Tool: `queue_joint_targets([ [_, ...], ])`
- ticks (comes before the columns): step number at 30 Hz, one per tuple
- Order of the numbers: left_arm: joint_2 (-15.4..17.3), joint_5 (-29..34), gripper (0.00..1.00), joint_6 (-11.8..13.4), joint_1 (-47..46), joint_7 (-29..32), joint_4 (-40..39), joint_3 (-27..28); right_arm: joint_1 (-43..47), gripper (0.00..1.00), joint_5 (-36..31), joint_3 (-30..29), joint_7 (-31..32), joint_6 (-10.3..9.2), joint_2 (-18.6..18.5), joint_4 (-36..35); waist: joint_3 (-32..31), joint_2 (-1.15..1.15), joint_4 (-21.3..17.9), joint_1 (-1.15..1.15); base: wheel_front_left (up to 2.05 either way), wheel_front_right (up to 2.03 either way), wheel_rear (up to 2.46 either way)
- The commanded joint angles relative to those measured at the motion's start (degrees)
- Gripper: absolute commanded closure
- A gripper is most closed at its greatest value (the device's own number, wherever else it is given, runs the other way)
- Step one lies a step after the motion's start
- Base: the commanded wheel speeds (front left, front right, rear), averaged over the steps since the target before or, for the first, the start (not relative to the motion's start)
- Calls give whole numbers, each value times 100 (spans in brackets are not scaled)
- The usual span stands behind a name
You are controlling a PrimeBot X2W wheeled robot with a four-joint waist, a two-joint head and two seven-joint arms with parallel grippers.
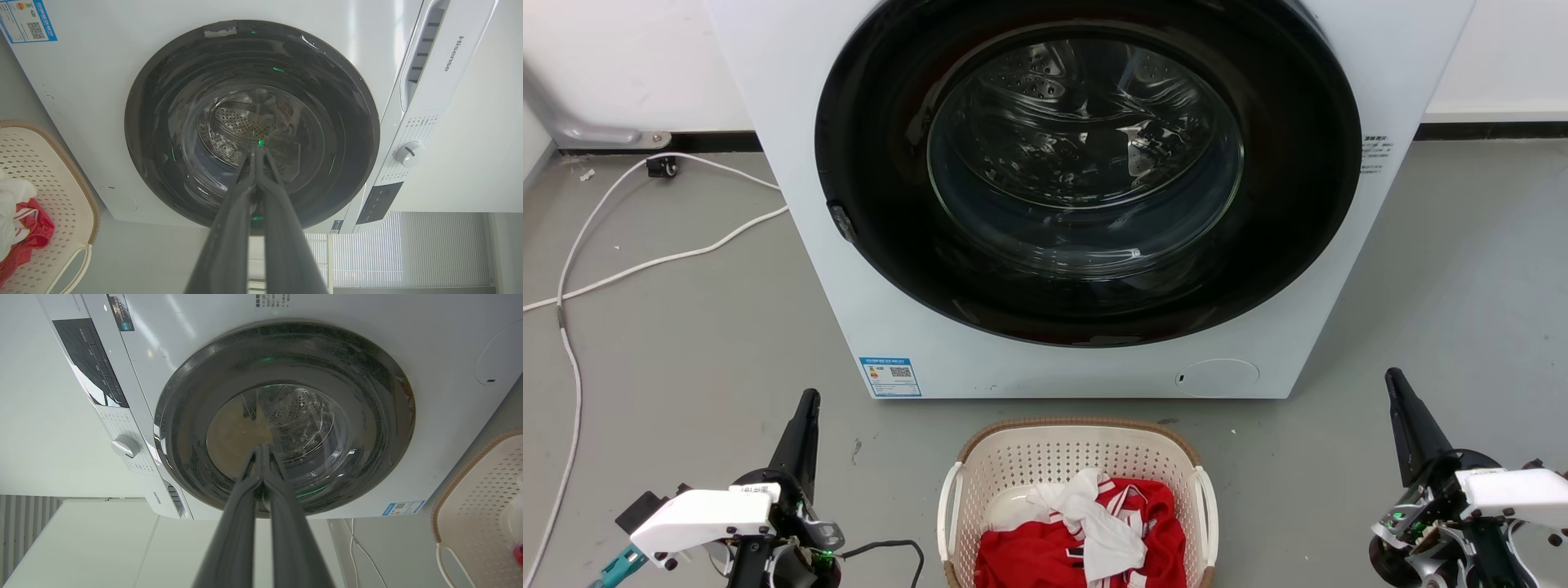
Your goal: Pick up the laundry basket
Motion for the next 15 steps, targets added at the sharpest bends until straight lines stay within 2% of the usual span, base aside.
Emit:
queue_joint_targets([
  [1, -8, 36, 100, -19, -63, 8, 8, 19, -65, 100, -22, -9, 10, 0, 21, 6, 0, 0, 0, 0, 0, 0, 0],
  [15, -10, 45, 100, -19, -64, 12, 8, 26, -66, 100, -28, -15, 17, 0, 26, 7, 0, 0, 0, 0, 0, 0, 0],
])
